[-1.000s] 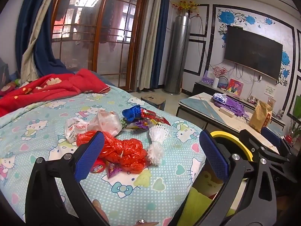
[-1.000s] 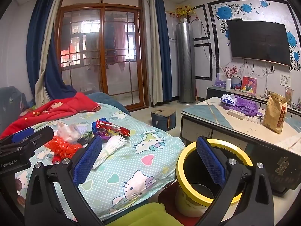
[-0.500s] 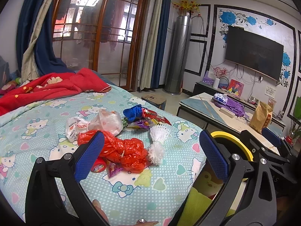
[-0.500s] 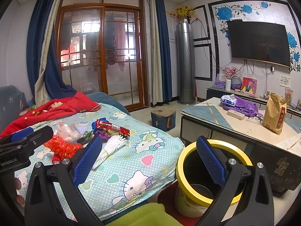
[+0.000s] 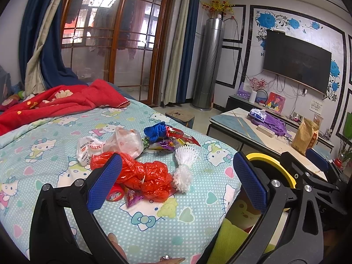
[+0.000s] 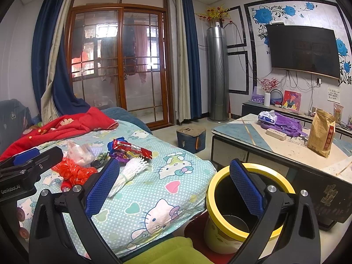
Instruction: Collect trash
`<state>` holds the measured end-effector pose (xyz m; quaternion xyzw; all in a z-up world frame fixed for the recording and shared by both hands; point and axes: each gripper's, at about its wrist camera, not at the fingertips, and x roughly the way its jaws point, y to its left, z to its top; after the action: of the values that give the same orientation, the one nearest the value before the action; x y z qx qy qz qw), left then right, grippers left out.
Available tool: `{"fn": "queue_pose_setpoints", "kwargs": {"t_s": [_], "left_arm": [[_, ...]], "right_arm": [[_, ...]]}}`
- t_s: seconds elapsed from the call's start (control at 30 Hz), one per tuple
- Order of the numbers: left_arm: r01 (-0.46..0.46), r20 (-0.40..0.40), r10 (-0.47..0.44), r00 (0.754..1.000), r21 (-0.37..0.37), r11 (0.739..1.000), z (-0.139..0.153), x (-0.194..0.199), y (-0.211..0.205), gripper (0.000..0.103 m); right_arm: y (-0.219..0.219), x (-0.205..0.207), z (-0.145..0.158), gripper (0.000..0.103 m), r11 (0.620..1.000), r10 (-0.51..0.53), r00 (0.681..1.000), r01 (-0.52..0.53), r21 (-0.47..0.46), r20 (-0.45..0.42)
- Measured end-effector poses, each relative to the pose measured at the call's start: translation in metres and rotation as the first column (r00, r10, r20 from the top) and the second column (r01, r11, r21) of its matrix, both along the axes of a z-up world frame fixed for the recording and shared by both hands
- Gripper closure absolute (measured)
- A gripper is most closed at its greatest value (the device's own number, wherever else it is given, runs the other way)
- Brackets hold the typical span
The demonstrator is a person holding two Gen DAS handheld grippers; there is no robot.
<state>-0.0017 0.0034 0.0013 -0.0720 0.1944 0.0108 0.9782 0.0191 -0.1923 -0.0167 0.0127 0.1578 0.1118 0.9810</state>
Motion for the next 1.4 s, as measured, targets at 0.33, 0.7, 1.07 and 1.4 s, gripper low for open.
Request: {"fn": "queue_pose_setpoints", "kwargs": {"t_s": [0.33, 0.7, 1.07, 1.4], "left_arm": [[-0.001, -0.001, 0.001, 1.000, 0.001, 1.000, 0.000, 0.000, 0.000, 0.010], [-0.045, 0.001, 0.045, 0.999, -0.020, 0.999, -0.001, -0.001, 0.015, 0.010], [-0.197, -0.023, 0.195, 0.980, -0.063, 0.978, -0.002, 0.004, 0.072, 0.010], [-0.316, -0.138, 0.300, 0.944, -0.113, 0.942, -0.011, 0.028, 0.141, 0.010]], "right_arm": [[0.001, 0.002, -0.001, 0.006, 1.000, 0.002, 1.000, -0.002, -0.001, -0.002], [0.016, 0.010, -0.006, 0.006, 0.994, 0.104, 0.994, -0.105, -0.027, -0.035], [0.064, 0.036, 0.001, 0.006, 0.974, 0.220, 0.972, -0.224, -0.041, -0.086], [0.102, 0.076, -0.011, 0.006, 0.970, 0.230, 0.948, -0.242, -0.028, -0.222]]}}
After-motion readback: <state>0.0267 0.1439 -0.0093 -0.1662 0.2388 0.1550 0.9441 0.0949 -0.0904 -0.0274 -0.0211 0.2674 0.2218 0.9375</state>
